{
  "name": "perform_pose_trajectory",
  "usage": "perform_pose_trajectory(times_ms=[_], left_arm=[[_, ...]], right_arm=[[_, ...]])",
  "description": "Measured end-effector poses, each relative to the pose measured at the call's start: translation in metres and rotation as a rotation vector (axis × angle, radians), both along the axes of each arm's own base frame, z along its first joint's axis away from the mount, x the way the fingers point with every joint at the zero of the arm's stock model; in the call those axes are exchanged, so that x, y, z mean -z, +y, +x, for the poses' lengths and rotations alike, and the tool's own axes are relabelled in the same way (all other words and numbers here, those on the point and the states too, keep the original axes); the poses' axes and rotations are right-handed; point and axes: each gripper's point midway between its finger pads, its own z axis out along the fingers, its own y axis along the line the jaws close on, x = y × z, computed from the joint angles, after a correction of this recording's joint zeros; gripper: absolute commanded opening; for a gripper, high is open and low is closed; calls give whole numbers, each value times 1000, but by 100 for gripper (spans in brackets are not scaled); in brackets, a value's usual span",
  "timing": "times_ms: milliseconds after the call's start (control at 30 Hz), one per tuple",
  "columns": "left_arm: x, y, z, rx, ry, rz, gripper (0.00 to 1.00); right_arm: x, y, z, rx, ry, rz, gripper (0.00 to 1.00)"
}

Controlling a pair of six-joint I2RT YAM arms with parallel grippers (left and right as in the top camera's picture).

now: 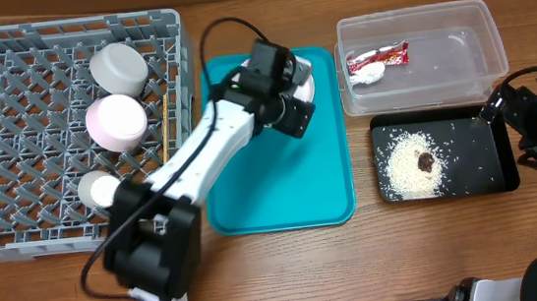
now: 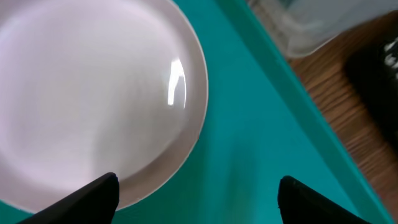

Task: Sort waste into correct bins and load items into the dishwasher
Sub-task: 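Move the left gripper to the white plate and grasp its rim, then lift the white plate and lower it upright into the rack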

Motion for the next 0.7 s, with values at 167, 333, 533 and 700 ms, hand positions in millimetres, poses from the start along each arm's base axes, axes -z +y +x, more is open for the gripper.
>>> perform_pose_trajectory(times_ms=[167, 333, 533, 700], left_arm=[[39, 3, -15, 11, 101, 67, 79], [66, 11, -29, 21, 167, 155, 64], [66, 15, -32, 32, 149, 235, 33], [66, 14, -32, 37, 132, 263, 14]], right_arm=[[0, 0, 0, 0, 0, 0, 100], [0, 0, 0, 0, 0, 0, 100], [0, 0, 0, 0, 0, 0, 100], [0, 0, 0, 0, 0, 0, 100]])
